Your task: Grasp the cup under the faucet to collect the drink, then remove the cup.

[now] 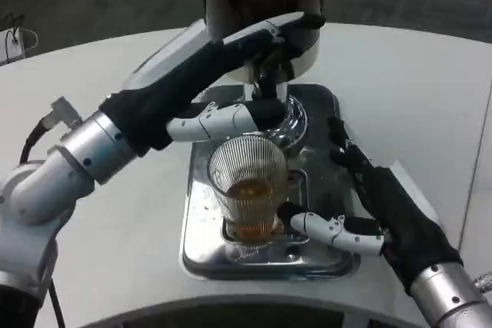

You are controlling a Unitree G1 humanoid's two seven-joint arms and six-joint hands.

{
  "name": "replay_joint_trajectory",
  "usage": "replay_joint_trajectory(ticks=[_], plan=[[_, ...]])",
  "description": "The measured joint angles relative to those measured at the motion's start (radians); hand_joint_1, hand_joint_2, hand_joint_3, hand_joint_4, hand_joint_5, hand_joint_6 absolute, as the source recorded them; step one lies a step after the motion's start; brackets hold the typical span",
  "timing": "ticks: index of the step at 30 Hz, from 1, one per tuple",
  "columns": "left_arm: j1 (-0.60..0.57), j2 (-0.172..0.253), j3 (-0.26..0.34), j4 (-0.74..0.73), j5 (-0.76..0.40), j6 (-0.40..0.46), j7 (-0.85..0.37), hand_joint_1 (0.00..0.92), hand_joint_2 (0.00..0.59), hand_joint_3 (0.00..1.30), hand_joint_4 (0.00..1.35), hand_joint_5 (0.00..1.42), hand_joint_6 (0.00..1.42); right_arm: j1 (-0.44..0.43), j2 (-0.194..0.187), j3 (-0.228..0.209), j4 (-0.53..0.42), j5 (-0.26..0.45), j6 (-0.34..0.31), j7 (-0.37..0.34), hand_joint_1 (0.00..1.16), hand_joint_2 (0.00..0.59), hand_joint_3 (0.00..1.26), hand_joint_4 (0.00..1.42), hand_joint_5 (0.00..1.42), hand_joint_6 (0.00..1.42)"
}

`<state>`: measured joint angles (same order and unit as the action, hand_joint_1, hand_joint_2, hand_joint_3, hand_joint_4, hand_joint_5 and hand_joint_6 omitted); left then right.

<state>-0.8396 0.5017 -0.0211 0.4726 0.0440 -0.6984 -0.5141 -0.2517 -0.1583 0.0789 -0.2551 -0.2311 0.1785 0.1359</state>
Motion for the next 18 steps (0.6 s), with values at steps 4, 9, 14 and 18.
replay_joint_trajectory(ticks=[4,9,14,18], plan=[[0.034,0.003,0.043,-0.022,-0.007,0.007,0.017,0.000,0.086,0.17,0.10,0.19,0.29,0.000,0.000,0.004,0.000,0.002,0.000,0.000,0.80,0.210,0.00,0.00,0.05,0.08],[0.096,0.026,0.098,-0.069,-0.036,0.027,0.032,0.000,0.086,0.18,0.11,0.20,0.29,0.000,-0.001,0.006,0.000,0.005,-0.002,0.000,0.79,0.207,0.00,0.00,0.06,0.09],[0.171,0.064,0.155,-0.129,-0.043,0.067,0.046,0.000,0.086,0.18,0.12,0.20,0.29,0.001,-0.001,0.010,0.000,0.012,-0.004,0.000,0.79,0.209,0.00,0.00,0.06,0.09],[0.227,0.082,0.173,-0.149,-0.043,0.098,0.050,0.000,0.087,0.18,0.12,0.21,0.29,0.001,-0.001,0.017,0.001,0.017,-0.011,0.000,0.79,0.212,0.00,0.00,0.07,0.09]])
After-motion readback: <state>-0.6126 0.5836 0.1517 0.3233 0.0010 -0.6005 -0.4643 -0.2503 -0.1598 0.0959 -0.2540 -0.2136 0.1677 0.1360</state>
